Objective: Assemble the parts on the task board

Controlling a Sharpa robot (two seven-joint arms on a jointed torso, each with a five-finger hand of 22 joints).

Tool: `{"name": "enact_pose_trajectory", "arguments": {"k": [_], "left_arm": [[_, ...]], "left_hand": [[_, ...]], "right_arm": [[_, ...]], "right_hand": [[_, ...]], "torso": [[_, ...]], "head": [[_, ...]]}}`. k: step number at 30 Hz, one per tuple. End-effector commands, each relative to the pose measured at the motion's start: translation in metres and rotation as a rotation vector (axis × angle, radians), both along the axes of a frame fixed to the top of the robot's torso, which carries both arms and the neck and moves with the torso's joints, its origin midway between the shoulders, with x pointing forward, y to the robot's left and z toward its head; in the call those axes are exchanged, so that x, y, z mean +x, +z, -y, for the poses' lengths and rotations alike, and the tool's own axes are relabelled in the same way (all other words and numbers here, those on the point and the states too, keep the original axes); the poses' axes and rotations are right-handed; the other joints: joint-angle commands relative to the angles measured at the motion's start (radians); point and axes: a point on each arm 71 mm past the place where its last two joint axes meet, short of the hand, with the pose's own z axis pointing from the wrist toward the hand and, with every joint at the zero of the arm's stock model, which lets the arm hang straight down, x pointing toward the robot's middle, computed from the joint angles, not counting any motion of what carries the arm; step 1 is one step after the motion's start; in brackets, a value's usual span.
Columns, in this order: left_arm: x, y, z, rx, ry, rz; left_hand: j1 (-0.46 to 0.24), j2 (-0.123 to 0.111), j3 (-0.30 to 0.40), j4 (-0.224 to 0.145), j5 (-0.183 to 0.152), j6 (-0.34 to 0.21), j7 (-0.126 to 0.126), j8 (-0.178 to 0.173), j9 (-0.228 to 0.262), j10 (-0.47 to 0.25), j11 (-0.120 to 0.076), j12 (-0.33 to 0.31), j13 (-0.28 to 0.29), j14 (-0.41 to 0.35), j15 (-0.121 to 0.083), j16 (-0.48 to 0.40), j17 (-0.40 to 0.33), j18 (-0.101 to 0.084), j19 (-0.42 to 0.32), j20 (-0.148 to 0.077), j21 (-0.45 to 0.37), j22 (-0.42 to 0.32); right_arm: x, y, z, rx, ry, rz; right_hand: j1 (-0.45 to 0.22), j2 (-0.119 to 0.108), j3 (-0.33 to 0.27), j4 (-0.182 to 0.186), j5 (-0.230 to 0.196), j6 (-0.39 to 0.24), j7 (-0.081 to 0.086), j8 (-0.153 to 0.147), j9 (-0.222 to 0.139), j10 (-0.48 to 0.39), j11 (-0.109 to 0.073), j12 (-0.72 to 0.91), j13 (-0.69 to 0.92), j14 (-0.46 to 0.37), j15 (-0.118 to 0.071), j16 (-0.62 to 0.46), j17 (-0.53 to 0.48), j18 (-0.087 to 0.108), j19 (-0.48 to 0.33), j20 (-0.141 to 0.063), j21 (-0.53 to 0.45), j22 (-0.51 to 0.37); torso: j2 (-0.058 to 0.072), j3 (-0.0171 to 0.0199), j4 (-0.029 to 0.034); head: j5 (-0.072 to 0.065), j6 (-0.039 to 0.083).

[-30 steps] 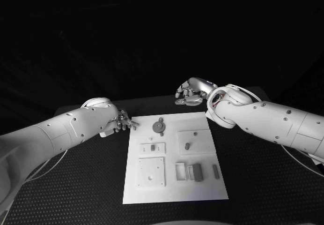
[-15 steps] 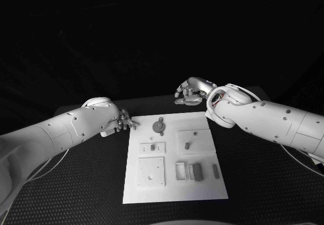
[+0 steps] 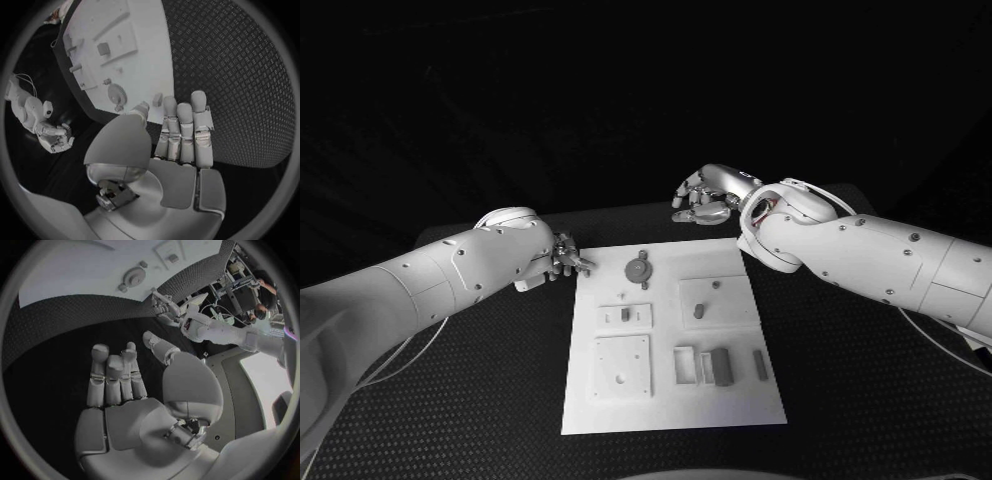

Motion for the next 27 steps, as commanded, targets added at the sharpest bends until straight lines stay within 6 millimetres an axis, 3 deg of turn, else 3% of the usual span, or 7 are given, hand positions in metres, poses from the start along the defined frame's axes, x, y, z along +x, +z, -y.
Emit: {"name": "enact_pose_trajectory", "arguments": {"k": [1,27], "left_arm": [[-0.0008,-0.0022,0.0027,-0.005,-0.015,-0.020],[0.0003,-0.0062,0.0003,-0.018,0.001,-0.039]], "left_hand": [[0.012,0.001,-0.006,0.000,0.005,0.005,-0.001,0.006,-0.001,-0.001,-0.007,0.005,-0.001,0.003,-0.001,0.005,-0.001,0.026,0.007,0.001,-0.003,0.014],[0.020,0.008,-0.021,0.003,0.006,0.012,-0.004,0.012,-0.003,-0.001,-0.009,0.004,-0.006,0.012,-0.005,0.018,0.001,0.026,0.019,-0.003,0.002,0.018]], "right_arm": [[-0.0004,0.0004,-0.0018,-0.002,0.009,0.002],[-0.0009,0.0005,-0.0039,-0.001,0.013,0.001]], "right_hand": [[-0.001,0.004,0.000,0.002,0.002,0.000,0.009,-0.003,-0.001,-0.001,0.005,0.002,-0.002,-0.002,0.000,-0.004,-0.001,0.014,0.004,-0.001,-0.002,0.014],[-0.001,0.005,0.000,0.002,0.002,0.000,0.009,-0.003,-0.001,-0.001,0.005,0.002,-0.002,-0.002,0.000,-0.004,-0.001,0.014,0.004,-0.001,-0.002,0.014]], "torso": [[0.000,-0.0001,0.0000],[0.000,0.0003,-0.0003]], "head": [[-0.001,-0.001],[-0.005,-0.002]]}}
